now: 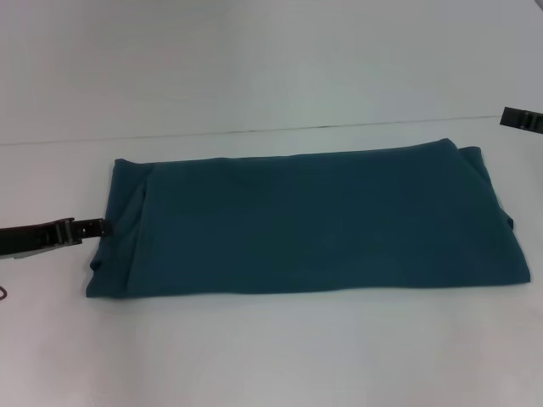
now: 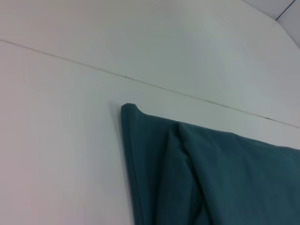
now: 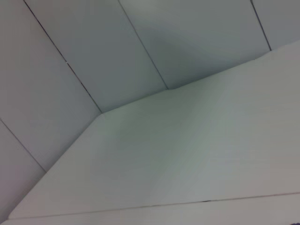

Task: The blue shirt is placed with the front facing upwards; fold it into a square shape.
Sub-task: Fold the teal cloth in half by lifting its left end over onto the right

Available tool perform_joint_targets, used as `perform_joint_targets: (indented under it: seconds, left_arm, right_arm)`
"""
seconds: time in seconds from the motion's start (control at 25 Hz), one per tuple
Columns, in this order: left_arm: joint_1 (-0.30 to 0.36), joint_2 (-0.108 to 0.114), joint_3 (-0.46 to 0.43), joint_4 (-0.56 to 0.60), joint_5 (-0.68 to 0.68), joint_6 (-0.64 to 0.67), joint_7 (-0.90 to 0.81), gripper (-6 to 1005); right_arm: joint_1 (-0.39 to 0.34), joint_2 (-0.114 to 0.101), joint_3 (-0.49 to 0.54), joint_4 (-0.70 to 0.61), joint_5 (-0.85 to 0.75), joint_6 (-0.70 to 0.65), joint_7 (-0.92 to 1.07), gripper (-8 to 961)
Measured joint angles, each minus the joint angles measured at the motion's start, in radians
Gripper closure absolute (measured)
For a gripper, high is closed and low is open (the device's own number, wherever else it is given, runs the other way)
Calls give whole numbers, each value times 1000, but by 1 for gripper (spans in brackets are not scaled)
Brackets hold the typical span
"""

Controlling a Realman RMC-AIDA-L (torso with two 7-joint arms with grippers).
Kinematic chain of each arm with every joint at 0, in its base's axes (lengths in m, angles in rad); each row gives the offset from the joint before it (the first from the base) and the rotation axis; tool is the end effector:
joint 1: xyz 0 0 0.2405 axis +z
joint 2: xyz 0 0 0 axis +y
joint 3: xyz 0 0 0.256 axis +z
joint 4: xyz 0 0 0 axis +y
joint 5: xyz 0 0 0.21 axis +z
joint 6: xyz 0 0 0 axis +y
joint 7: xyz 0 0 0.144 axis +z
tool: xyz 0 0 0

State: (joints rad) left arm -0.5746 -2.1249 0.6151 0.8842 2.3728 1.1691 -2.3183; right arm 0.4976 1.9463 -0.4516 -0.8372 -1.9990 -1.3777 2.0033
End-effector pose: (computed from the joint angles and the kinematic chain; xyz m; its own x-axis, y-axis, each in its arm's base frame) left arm -0.2983 0.3829 0.0341 0.2993 0.7774 0.5533 0.9499 -0.1884 -0.2492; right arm 0.3129 0.3697 0.1349 0.3979 -0.5324 -0.7471 -0.9021 -0.3755 -0.2129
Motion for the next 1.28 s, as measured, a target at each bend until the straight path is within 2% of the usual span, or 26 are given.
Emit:
perform_joint_targets:
  seconds: [0.28,0.52,0.72,1.0,1.28]
  left_arm:
    - [-4,1,15,-6,7,-51,13,360]
    - [-39,-2,119,-11,49,-109,19,360]
    - [-67,-6,162,-32,97,-146,11,360]
    - [-105,-10,169,-75,146,-185,7,360]
    - [-104,-12,170,-85,165,-217,5,360]
  right_arm:
    - [-1,5,-1,1,0,-6,9,44]
    - [2,16,-1,2,0,-6,18,44]
    - [3,29,-1,2,0,-6,20,43]
    - [4,36,-1,4,2,-6,22,43]
    - [4,40,-1,4,3,-5,23,43]
